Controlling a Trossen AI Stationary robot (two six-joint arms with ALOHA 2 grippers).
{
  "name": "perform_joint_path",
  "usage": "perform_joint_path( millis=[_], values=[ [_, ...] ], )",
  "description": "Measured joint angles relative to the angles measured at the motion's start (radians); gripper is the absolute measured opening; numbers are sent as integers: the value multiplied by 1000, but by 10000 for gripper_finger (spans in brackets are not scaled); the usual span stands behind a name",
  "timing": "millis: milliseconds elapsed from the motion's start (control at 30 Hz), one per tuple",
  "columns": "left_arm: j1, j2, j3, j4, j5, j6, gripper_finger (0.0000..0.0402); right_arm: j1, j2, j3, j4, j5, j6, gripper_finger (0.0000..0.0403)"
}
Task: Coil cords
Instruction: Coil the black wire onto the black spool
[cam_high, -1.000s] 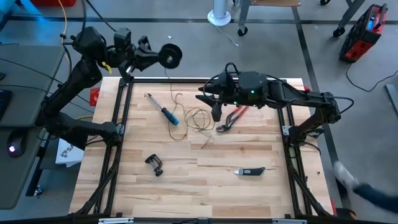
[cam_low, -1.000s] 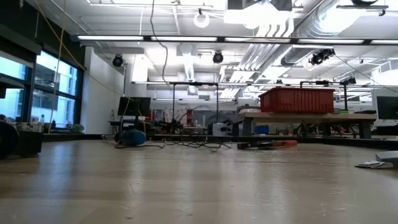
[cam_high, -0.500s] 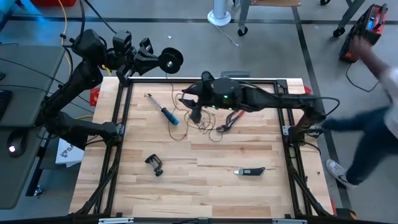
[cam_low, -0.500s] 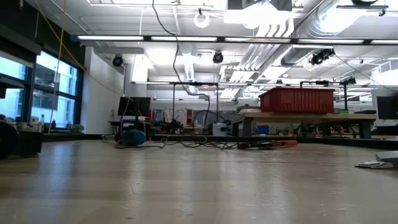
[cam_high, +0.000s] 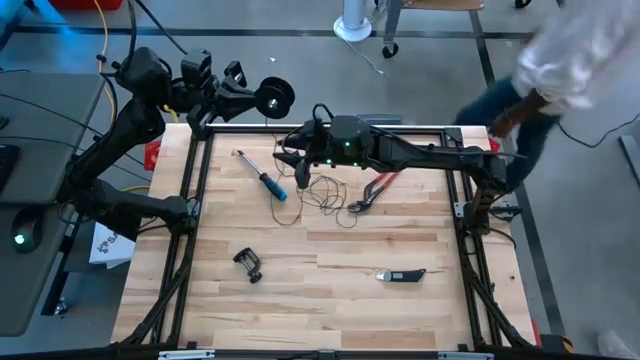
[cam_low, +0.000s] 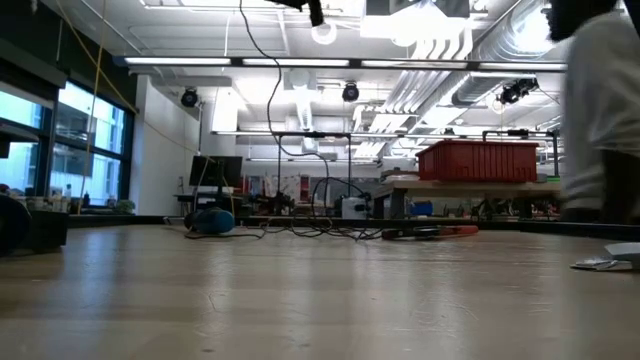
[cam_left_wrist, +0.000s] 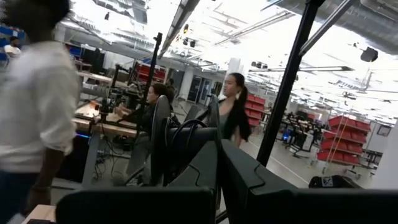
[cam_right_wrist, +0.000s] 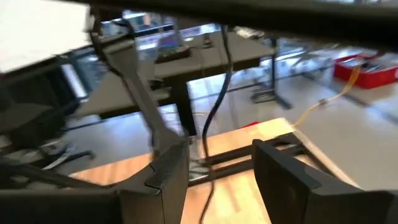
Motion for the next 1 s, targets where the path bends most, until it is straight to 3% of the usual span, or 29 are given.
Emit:
perform_joint_path(
  millis=[300, 700, 867, 1000],
  values=[
    [1, 0, 0, -1, 1, 11, 0, -2, 13, 0, 15, -41, -3, 160],
    [1, 0, 0, 1, -4, 8, 0, -2, 23, 0, 19, -50, -5, 9],
    [6, -8, 0, -25, -10, -12, 0, 30, -14, 0, -65, -57, -24, 2],
    [29, -51, -1, -164, -100, -28, 0, 64, -82, 0, -190, -58, -49, 1]
  ],
)
